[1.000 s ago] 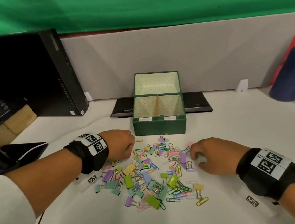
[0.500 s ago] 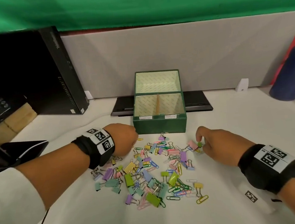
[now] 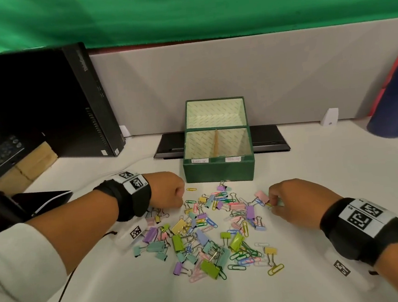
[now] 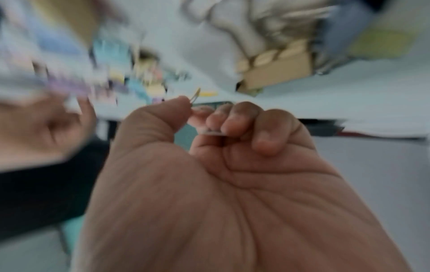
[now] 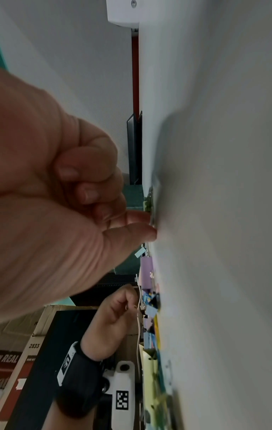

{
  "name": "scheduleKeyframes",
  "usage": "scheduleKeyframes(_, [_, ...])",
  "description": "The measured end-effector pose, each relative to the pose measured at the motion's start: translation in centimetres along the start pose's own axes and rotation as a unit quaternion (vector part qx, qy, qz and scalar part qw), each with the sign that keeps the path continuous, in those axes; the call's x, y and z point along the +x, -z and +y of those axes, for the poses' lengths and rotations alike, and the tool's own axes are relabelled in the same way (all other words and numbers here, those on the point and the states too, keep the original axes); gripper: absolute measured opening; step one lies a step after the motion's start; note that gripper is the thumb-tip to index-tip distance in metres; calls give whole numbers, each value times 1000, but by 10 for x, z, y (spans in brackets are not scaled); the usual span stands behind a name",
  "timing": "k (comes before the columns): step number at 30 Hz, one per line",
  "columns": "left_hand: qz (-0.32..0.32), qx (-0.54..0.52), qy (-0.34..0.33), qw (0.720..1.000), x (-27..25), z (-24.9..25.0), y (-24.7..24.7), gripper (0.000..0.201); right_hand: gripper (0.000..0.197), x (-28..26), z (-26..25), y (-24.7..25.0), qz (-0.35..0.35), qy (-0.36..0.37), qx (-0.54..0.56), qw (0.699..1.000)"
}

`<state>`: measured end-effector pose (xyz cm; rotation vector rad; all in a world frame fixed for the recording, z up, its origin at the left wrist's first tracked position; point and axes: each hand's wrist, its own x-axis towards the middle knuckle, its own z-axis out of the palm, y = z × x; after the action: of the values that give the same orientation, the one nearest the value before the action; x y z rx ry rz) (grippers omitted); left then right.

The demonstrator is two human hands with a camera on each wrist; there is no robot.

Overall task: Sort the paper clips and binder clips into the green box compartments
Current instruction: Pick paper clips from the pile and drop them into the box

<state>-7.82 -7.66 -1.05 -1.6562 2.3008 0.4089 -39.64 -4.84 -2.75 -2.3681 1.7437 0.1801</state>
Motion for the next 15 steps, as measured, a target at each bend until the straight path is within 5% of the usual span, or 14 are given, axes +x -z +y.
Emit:
scheduleKeyframes(3, [60,-164,26,984,1,-7,9,19,16,2,0,-2,-3,8,-5,1000])
scheduleKeyframes(8, [16,-351,92,932,7,-2,11,16,12,0,0,-2,5,16,-2,1000])
scheduleKeyframes(12, [64,-176,29,982,18,8,4,12,14,2,2,-4,-1,12,5,1000])
scheduleKeyframes(15, [80,-90,22,992,19,8,-1,6,14,4,2,-6,-17,9,7,1000])
